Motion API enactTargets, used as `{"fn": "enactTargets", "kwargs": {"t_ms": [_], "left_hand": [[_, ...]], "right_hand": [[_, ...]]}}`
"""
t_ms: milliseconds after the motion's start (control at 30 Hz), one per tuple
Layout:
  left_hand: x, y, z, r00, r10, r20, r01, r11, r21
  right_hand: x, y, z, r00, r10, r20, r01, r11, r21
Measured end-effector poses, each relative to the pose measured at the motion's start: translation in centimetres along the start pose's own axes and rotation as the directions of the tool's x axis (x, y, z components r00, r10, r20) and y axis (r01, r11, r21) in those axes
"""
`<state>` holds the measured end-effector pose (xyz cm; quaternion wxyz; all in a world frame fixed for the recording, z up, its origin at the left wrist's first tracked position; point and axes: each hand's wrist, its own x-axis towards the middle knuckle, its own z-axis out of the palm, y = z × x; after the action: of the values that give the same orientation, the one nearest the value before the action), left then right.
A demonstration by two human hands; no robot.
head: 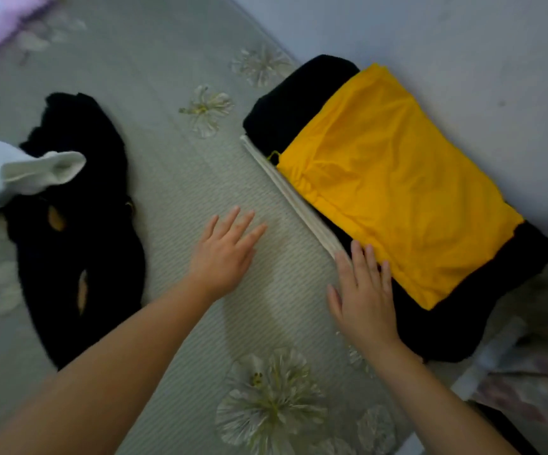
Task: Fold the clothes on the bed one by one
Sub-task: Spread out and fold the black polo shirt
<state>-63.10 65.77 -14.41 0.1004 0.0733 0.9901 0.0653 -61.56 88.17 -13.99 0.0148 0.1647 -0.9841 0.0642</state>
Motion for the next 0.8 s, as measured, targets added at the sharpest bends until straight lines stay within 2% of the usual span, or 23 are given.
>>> {"fn": "enactTargets", "kwargs": {"t_ms": [133,267,400,467,567,667,733,800], "left_hand": [[-8.3,-7.0,-1.4,0.951,-0.208,-0.23,0.206,0.978,-0.031],[-17.4,-13.0,-0.5,0.827,-0.514,-0.228,0.484,0.857,-0.177],[-25.8,-16.8,2.7,0.695,-0.718,-0.044,0.682,0.677,-0.275],[-28.7,-17.3,5.0,0.663,-0.748,0.013,0.717,0.631,-0.298],[-31.7,-17.3,7.9,0.646,-0.758,0.092,0.744,0.597,-0.301],[-32.3,-17.4,9.2,0.625,-0.78,0.037,0.74,0.576,-0.347],[-32.4,-17.7,9.4,0.63,-0.776,0.017,0.728,0.583,-0.362],[-32.5,-17.8,9.7,0.645,-0.763,-0.03,0.705,0.611,-0.36]], "right_hand": [[1.9,-8.7,0.8,0.98,-0.197,0.036,0.192,0.976,0.1],[2.6,-18.0,2.3,0.937,-0.344,0.061,0.325,0.923,0.203],[2.4,-26.1,3.8,0.893,-0.405,0.195,0.34,0.893,0.294],[2.6,-28.8,4.7,0.895,-0.35,0.277,0.282,0.925,0.256],[3.0,-32.1,5.5,0.938,-0.209,0.276,0.192,0.978,0.087],[3.1,-33.1,5.9,0.962,-0.142,0.235,0.122,0.988,0.098],[2.4,-32.5,5.5,0.965,-0.121,0.233,0.098,0.989,0.106],[1.0,-31.0,4.6,0.963,-0.13,0.237,0.086,0.979,0.187]]}}
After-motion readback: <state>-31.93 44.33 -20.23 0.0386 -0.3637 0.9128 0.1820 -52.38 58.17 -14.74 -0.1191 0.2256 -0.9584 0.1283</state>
